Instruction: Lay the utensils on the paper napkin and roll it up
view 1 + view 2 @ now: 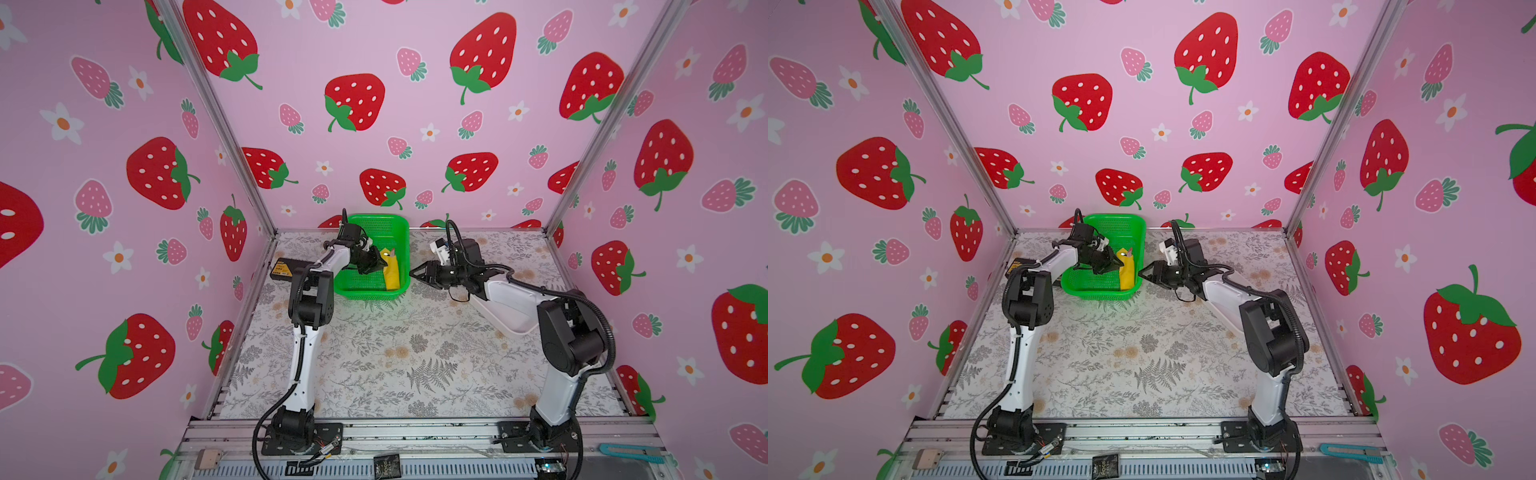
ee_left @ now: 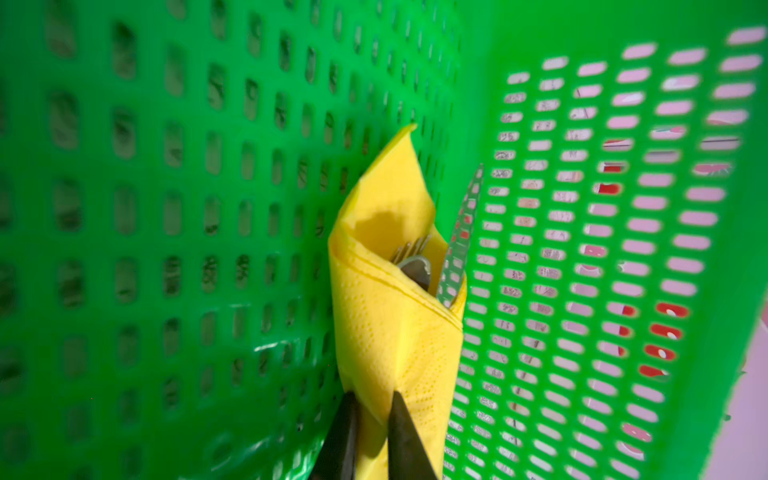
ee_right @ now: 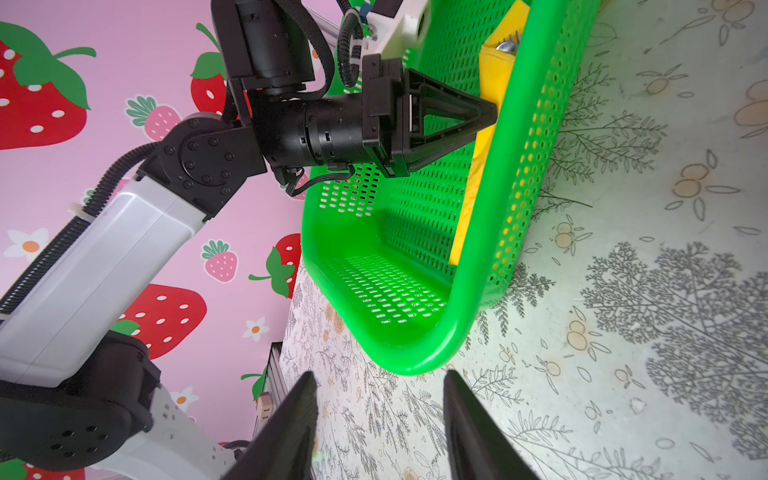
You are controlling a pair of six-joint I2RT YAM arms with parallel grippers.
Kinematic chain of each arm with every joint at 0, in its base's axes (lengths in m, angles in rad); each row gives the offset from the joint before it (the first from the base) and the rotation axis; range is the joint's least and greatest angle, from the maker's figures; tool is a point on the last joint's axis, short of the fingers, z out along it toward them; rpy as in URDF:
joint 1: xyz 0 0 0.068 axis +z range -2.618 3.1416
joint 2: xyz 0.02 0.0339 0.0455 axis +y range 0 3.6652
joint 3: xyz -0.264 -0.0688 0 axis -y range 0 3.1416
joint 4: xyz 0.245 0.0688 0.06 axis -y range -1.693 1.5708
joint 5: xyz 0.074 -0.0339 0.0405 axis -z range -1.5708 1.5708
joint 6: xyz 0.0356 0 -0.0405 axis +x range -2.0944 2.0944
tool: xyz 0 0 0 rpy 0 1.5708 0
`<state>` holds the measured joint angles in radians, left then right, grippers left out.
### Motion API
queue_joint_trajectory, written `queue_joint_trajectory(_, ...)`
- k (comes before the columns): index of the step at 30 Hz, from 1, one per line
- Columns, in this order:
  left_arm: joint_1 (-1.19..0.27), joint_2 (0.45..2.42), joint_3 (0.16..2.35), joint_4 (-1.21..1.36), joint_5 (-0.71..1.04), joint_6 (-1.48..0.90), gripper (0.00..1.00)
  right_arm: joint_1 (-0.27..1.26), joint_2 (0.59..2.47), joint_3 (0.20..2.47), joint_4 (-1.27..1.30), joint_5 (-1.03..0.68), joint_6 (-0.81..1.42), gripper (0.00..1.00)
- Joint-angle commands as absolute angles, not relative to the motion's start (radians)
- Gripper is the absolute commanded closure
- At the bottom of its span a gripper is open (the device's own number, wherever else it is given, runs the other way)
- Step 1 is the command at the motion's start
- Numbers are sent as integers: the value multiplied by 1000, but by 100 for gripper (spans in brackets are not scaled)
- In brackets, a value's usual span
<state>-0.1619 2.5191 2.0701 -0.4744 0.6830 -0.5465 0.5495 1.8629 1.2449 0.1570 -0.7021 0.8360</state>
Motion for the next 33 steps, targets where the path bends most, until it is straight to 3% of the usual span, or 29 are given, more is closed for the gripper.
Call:
queue_joint_trajectory(1, -172, 2553, 2115, -469, 742, -530, 83, 546, 1846, 1235, 157, -712, 824, 49)
queue_joint_trajectory(8, -171, 2543, 2114, -477, 741, -519, 82, 543, 1840, 1236, 156, -714, 824, 49)
queue_joint_trajectory(13, -169, 2467, 2074, -524, 622, -500, 61, 534, 1817, 1232, 143, -697, 808, 49)
queue_joint_trajectory(19, -170, 2326, 1984, -510, 557, -479, 56, 510, 1736, 1233, 46, -572, 712, 49)
queue_joint_trajectory(24, -184, 2121, 1812, -434, 511, -434, 56, 488, 1590, 1223, -87, -260, 540, 43)
queue_joint_trajectory(28, -199, 1849, 1541, -313, 397, -373, 54, 485, 1414, 1111, -79, 113, 384, 37)
queue_joint_trajectory(33, -203, 1470, 1156, -164, 174, -328, 43, 474, 1206, 845, 115, 527, 200, 15)
